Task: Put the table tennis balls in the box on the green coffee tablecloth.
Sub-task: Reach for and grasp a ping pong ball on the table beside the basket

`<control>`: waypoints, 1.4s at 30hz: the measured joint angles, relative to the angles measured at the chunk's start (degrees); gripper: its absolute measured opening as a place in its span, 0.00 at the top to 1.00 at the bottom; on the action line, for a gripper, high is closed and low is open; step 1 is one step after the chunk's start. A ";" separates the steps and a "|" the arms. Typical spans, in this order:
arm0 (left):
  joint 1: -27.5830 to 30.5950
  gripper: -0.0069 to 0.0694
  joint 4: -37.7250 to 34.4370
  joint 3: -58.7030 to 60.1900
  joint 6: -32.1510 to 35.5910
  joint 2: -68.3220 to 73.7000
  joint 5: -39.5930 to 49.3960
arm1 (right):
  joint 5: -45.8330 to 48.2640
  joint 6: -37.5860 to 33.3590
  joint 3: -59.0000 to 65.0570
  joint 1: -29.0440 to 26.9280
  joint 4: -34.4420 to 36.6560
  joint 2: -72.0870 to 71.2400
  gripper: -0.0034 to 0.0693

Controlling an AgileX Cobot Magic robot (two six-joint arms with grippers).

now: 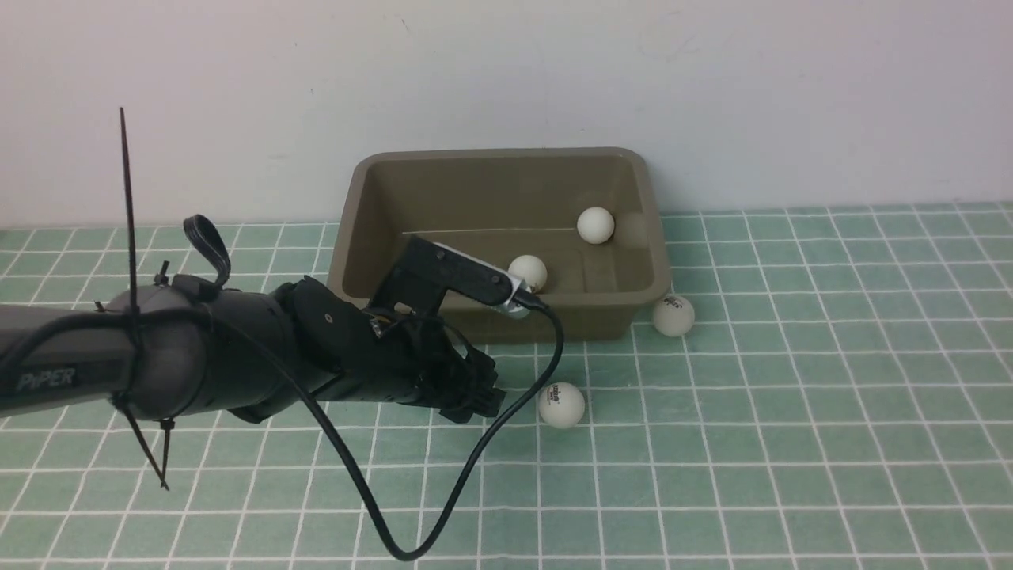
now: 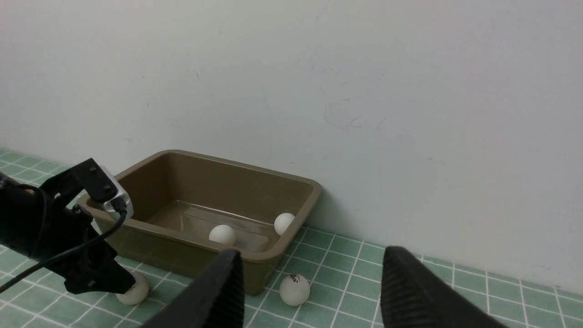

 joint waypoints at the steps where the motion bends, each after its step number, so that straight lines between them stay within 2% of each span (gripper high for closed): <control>1: 0.00 0.25 -0.01 0.00 0.00 0.37 -0.24 | 0.00 0.00 0.00 0.00 0.00 0.00 0.43; 14: -0.51 0.25 -0.34 -0.12 0.00 4.02 -2.15 | -0.06 0.00 0.00 0.00 0.00 0.00 0.43; 27: -1.13 0.25 -0.34 -4.71 0.07 4.36 0.02 | -0.84 0.05 0.00 0.00 0.00 0.00 0.43; 42: -1.13 0.26 -0.34 -6.93 2.63 9.38 -0.27 | -0.84 0.05 0.00 0.00 0.00 0.00 0.43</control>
